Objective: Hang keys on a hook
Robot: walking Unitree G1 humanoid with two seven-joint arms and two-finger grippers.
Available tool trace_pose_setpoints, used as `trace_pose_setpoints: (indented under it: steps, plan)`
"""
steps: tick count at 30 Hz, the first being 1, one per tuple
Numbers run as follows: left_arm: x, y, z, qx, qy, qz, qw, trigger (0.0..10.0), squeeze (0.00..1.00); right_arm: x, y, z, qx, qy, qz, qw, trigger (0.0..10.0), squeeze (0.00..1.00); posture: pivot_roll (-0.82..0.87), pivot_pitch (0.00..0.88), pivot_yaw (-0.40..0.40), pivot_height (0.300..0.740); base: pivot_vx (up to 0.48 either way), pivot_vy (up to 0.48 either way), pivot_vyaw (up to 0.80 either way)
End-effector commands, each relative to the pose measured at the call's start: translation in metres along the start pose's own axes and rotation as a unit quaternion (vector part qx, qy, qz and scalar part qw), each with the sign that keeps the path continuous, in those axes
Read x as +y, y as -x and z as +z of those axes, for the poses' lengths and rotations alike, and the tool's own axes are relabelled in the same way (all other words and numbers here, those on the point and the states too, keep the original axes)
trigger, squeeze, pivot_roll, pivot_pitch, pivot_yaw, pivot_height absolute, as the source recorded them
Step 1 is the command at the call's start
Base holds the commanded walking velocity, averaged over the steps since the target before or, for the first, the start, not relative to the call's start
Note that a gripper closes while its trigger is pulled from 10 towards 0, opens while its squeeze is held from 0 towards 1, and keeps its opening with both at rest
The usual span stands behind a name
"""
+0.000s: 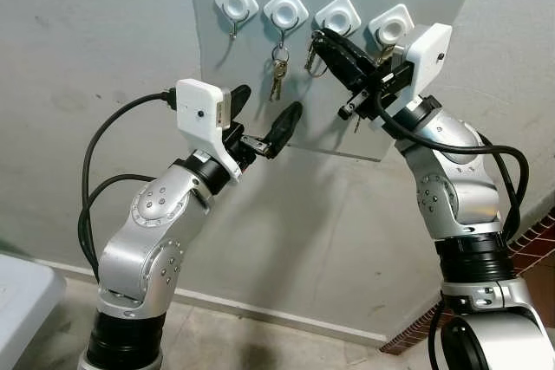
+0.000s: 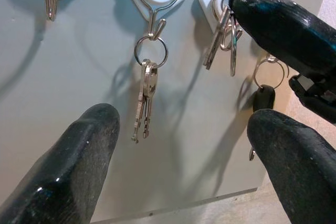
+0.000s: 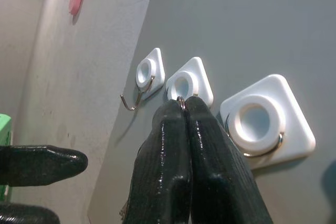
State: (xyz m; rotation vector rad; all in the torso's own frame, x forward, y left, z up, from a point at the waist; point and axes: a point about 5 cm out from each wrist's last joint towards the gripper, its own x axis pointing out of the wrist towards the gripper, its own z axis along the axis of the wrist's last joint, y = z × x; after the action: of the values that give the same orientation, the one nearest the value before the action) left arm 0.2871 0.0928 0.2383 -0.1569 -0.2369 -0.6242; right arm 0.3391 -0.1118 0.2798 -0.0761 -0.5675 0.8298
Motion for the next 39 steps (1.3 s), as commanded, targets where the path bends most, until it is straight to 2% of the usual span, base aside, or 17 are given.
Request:
trace_pose_setpoints:
  steps: [1, 4, 7, 8, 14, 19, 20, 30, 32, 39]
  plan:
    - [-0.003, 0.0, 0.004, -0.007, -0.001, -0.004, 1.0, 10.0, 0.0, -0.002, -0.004, 0.004, -0.002, 0.011, 0.015, 1.0, 10.0, 0.0, 0.03, 0.0, -0.055, 0.732, 0.0, 0.0, 0.0]
    - [-0.003, 0.001, 0.004, -0.006, -0.001, -0.003, 1.0, 10.0, 0.0, -0.003, -0.003, 0.002, 0.007, 0.012, 0.019, 1.0, 10.0, 0.0, 0.03, 0.0, -0.055, 0.732, 0.0, 0.0, 0.0]
    - [-0.003, 0.002, 0.004, -0.006, -0.001, -0.001, 1.0, 10.0, 0.0, -0.006, -0.002, -0.008, 0.052, 0.028, 0.02, 0.998, 10.0, 0.0, 0.03, 0.008, -0.059, 0.732, 0.0, 0.0, 0.0]
    - [-0.002, 0.002, 0.004, -0.005, -0.001, 0.0, 1.0, 10.0, 0.0, -0.01, 0.0, -0.016, 0.093, 0.058, 0.011, 0.994, 10.0, 0.0, 0.03, 0.01, -0.059, 0.732, 0.0, 0.0, 0.0]
    - [-0.003, 0.003, 0.004, -0.005, 0.003, 0.003, 1.0, 10.0, 0.0, -0.008, 0.009, -0.029, 0.127, 0.058, 0.023, 0.99, 10.0, 0.0, 0.03, 0.021, -0.06, 0.732, 0.0, 0.0, 0.0]
    - [-0.003, 0.003, 0.004, -0.005, 0.005, 0.004, 1.0, 10.0, 0.0, -0.006, 0.013, -0.031, 0.131, 0.055, 0.024, 0.99, 10.0, 0.0, 0.03, 0.021, -0.06, 0.732, 0.0, 0.0, 0.0]
    - [-0.003, 0.003, 0.003, -0.005, 0.004, 0.004, 1.0, 10.0, 0.0, -0.005, 0.014, -0.032, 0.125, 0.044, 0.023, 0.991, 10.0, 0.98, 0.03, 0.021, -0.06, 0.732, 0.0, 0.0, 0.0]
    - [-0.002, 0.004, 0.003, -0.004, 0.003, 0.01, 1.0, 10.0, 0.0, -0.001, 0.023, -0.028, 0.073, -0.002, -0.009, 0.997, 10.0, 1.0, 0.03, 0.027, -0.056, 0.732, 0.0, 0.0, 0.0]
    - [-0.001, 0.004, 0.003, -0.005, -0.005, 0.018, 1.0, 10.0, 0.0, 0.001, 0.026, -0.024, 0.026, -0.051, -0.043, 0.997, 10.0, 1.0, 0.03, 0.027, -0.056, 0.732, 0.0, 0.0, 0.0]
    - [0.001, 0.003, 0.0, -0.005, -0.014, 0.033, 0.999, 10.0, 0.0, 0.013, 0.034, -0.021, -0.025, -0.111, -0.09, 0.989, 10.0, 1.0, 0.03, 0.026, -0.052, 0.732, 0.0, 0.0, 0.0]
